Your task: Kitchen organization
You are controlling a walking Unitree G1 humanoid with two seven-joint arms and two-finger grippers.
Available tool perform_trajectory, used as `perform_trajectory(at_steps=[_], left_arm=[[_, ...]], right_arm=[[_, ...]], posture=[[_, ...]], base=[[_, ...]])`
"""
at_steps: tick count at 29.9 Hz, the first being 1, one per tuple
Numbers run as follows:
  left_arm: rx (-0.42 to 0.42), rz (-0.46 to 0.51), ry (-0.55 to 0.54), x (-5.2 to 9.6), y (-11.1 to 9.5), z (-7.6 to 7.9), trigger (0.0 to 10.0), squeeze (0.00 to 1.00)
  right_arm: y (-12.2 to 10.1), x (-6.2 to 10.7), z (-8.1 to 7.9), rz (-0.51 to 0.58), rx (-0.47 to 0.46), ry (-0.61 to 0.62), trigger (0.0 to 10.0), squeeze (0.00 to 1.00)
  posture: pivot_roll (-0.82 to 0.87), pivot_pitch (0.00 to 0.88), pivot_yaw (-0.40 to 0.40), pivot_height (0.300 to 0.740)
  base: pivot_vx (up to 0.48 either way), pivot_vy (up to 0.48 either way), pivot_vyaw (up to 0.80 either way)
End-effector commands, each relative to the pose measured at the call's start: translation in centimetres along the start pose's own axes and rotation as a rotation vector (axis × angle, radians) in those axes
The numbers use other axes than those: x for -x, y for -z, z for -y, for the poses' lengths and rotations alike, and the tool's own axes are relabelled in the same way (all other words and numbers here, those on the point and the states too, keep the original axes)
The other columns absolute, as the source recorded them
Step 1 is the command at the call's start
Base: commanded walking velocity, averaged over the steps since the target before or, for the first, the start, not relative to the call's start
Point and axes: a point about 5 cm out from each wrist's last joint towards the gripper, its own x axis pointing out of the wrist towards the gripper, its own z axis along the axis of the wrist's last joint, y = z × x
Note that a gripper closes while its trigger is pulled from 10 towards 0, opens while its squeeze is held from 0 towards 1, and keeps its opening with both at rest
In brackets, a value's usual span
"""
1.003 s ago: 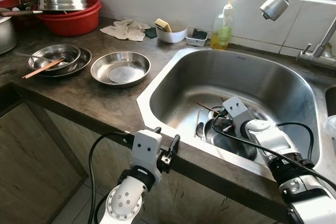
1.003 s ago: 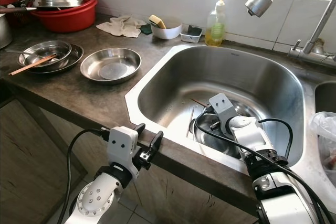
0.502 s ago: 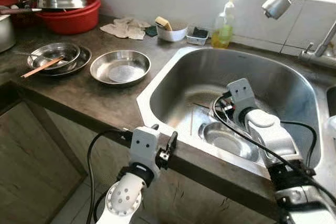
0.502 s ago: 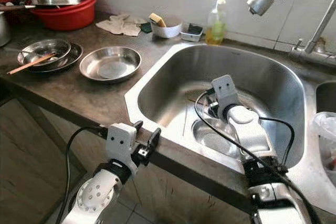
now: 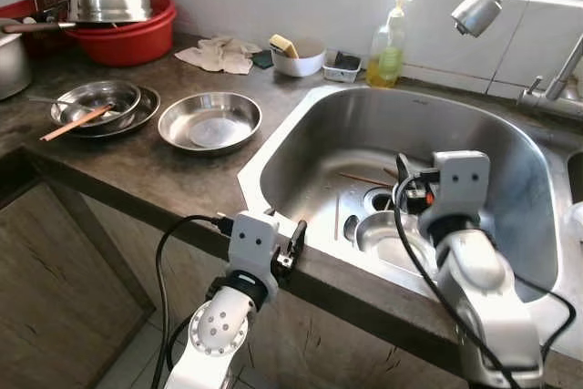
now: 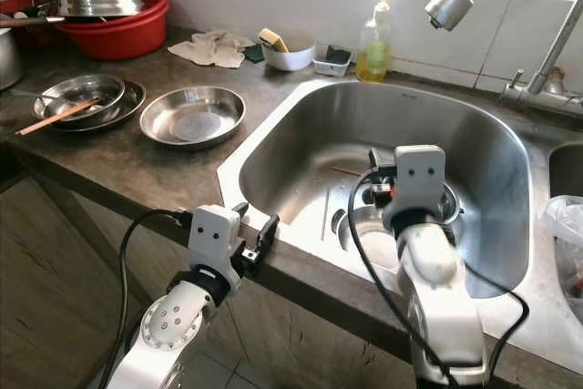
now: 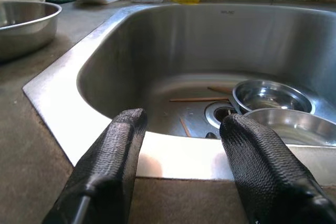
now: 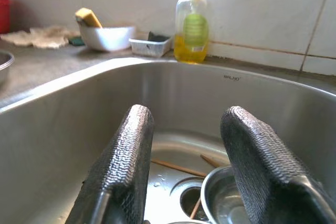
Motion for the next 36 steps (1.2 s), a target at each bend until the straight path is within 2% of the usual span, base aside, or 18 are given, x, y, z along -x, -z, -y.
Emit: perform_trajectory(at_steps=[1,9,14,25,36], left_arm=[[-0.006,0.011,0.004,-0.2,-0.1,-0.1,10.0,0.0],[-0.01,0.018,0.004,-0.4,0.0,-0.5,10.0,0.0],[-0.011,0.018,0.009,-0.4,0.1,-0.4,10.0,0.0],[-0.03,0.015,0.015,-0.2,0.1,-0.7,10.0,0.0],[-0.035,0.01,0.0,-0.2,0.1,-0.8,10.0,0.0]], right_arm=[[-0.8,0.4,-0.4,0.049,-0.005,-0.006,10.0,0.0],[-0.3,1.0,-1.5,0.041,-0.021,-0.014,10.0,0.0],[-0.4,0.9,-1.9,0.054,-0.028,-0.02,10.0,0.0],[-0.9,0.1,-1.8,0.067,-0.049,-0.019,10.0,0.0],[-1.1,-0.3,-2.1,0.064,-0.07,-0.033,10.0,0.0]], posture=[[-0.01,0.0,-0.012,0.74],[-0.01,0.0,-0.004,0.74],[0.0,0.0,-0.004,0.74],[0.0,0.0,-0.005,0.74],[0.0,0.0,-0.006,0.74]], base=[[0.0,0.0,0.0],[0.0,0.0,0.0],[0.0,0.427,0.8],[0.0,0.465,0.78],[0.0,0.0,0.0]])
